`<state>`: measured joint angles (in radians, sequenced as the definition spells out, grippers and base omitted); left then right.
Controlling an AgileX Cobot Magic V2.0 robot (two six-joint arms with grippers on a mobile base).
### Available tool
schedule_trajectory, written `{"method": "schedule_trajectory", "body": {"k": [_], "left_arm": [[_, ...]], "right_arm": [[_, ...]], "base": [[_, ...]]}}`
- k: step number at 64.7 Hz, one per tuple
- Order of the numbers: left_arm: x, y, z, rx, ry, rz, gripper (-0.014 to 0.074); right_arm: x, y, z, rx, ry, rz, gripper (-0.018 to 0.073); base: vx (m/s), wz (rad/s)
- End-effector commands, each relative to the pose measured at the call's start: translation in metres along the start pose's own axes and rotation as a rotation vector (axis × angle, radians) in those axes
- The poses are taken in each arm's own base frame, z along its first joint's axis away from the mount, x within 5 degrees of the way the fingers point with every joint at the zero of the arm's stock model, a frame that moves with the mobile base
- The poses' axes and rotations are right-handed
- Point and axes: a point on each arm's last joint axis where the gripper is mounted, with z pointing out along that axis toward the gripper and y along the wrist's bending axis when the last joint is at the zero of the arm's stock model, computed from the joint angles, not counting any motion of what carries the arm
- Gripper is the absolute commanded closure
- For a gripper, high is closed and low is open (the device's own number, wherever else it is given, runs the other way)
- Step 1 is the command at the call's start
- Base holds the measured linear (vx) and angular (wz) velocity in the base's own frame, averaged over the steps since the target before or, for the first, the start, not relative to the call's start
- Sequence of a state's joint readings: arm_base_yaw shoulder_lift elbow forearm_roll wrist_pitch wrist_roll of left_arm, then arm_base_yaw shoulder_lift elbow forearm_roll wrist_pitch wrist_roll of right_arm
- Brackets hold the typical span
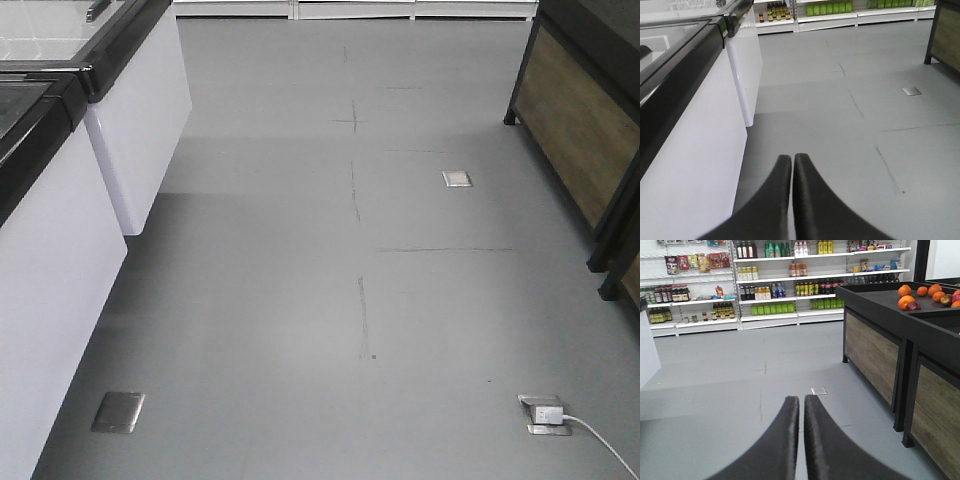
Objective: Left arm holds basket, right arm returns cookies
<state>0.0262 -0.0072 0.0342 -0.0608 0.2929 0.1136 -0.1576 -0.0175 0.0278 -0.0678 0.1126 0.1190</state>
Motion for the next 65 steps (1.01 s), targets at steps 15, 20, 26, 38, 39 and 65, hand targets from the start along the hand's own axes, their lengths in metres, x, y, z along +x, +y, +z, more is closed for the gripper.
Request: {"method": "schedule_trajectory", "body": {"k": [15,20,26,38,39,65], "left_arm": [[-0.020,0.001,-0.005,-0.010,-0.149,0.012,0.0602],[-0.021,0.001,-0.005,-0.012,-0.165,0.012,0.0602],[-0.024,0.002,-0.006,-0.016,-0.200,0.010,0.0602],[-0.033,0.003,-0.008,-0.026,-0.304,0.003,0.0602],[-0.034,0.003,-0.009,-0.027,-0.316,0.003,0.0602],[-0.055,0.005,-0.019,-0.055,-0.573,0.002,0.0602]], "right_arm": [[0.000,0.000,0.000,-0.001,-0.055,-0.012,0.0565],[0.000,0.000,0.000,-0.001,-0.055,-0.012,0.0565],[0.000,0.000,0.000,-0.001,-0.055,-0.012,0.0565],[0.000,0.000,0.000,-0.001,-0.055,-0.012,0.0565],[0.000,0.000,0.000,-0.001,-0.055,-0.012,0.0565],[0.000,0.000,0.000,-0.001,-0.055,-0.012,0.0565]], "base": [[0.00,0.00],[0.00,0.00],[0.00,0.00],[0.00,0.00],[0.00,0.00],[0.00,0.00]]}}
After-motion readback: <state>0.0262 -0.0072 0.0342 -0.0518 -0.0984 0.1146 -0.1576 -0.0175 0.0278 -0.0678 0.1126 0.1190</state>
